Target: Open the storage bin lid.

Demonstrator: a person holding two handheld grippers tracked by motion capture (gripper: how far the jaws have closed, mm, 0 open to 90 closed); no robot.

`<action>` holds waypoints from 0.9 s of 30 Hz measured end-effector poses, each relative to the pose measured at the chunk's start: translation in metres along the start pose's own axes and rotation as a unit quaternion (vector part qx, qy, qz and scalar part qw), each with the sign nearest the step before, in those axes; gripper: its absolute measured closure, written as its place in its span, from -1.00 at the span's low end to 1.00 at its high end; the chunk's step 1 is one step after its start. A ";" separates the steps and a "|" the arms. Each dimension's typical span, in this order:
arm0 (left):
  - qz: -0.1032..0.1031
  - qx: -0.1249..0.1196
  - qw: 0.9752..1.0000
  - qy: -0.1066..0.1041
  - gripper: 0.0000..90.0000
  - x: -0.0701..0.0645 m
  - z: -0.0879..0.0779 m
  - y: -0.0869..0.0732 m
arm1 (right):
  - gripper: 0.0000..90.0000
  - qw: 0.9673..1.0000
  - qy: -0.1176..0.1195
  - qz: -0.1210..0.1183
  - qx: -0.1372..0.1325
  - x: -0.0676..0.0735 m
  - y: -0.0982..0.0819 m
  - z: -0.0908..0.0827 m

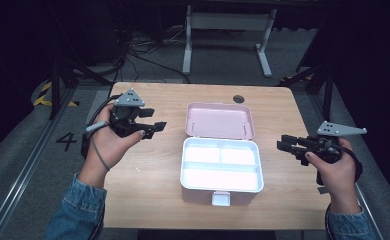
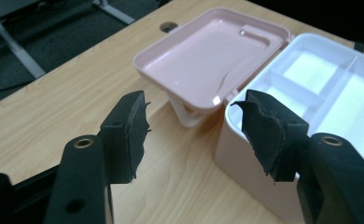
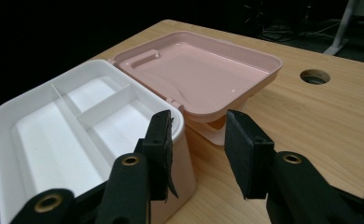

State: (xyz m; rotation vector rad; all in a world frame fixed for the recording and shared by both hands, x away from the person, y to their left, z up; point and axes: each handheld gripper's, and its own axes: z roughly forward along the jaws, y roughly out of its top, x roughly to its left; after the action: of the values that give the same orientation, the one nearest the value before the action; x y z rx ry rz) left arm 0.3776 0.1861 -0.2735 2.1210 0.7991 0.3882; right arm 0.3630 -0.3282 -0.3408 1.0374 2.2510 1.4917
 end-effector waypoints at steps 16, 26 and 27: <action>-0.023 0.063 0.997 0.039 -0.11 -0.005 -0.026 -0.057 | 0.26 0.998 -0.020 0.004 0.054 -0.023 0.003 0.013; -0.048 0.074 0.995 0.050 -0.13 0.001 -0.026 -0.086 | 0.18 0.994 -0.042 0.014 0.097 -0.036 -0.005 0.008; -0.050 0.077 0.994 0.052 -0.13 0.002 -0.025 -0.089 | 0.18 0.994 -0.045 0.013 0.102 -0.038 -0.006 0.008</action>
State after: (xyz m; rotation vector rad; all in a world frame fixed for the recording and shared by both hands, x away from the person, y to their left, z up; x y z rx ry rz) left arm 0.3299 0.2435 -0.3285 2.2075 1.0201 0.3976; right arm 0.3919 -0.3498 -0.3557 1.1706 2.3711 1.2175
